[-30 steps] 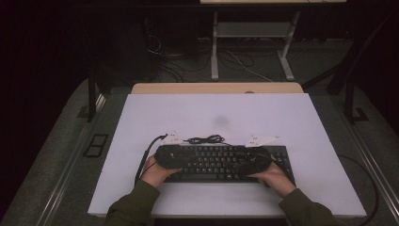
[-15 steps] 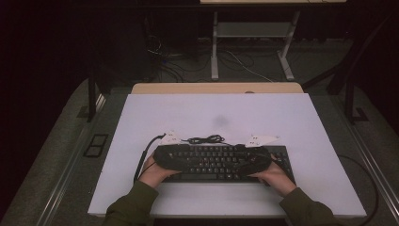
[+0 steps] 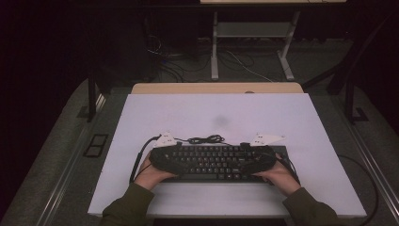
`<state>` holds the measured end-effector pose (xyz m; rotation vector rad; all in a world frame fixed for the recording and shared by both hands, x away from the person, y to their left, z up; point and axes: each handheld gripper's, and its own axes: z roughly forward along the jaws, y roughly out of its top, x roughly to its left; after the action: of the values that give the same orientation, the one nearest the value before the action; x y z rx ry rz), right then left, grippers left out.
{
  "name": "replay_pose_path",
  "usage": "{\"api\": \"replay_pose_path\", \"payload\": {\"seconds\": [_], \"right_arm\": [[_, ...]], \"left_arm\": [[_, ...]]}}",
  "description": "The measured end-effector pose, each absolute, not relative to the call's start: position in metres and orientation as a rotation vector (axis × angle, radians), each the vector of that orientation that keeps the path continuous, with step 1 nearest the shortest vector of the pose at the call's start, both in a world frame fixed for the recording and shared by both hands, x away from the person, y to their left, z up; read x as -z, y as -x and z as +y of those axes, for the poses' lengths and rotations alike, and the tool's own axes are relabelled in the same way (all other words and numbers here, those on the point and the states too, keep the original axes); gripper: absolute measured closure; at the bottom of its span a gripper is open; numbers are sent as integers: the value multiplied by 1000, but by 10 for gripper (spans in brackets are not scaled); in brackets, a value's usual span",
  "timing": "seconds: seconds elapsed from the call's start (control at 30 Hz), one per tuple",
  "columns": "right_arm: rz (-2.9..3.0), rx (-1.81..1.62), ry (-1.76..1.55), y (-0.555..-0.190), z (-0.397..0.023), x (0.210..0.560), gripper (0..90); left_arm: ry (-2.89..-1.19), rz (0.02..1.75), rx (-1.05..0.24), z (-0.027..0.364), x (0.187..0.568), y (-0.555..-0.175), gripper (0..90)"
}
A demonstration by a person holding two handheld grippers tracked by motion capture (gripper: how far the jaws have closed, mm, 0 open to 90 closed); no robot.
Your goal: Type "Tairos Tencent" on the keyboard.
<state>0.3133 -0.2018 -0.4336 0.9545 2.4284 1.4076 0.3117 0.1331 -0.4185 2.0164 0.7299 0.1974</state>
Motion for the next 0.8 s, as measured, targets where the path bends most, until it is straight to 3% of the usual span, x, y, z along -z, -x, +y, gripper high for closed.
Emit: {"api": "replay_pose_path", "payload": {"seconds": [0.8], "right_arm": [[2369,-1413,-1019,-298,-239,433,123]], "left_arm": [[-1996,787,-223,166,424,-293,5]]}}
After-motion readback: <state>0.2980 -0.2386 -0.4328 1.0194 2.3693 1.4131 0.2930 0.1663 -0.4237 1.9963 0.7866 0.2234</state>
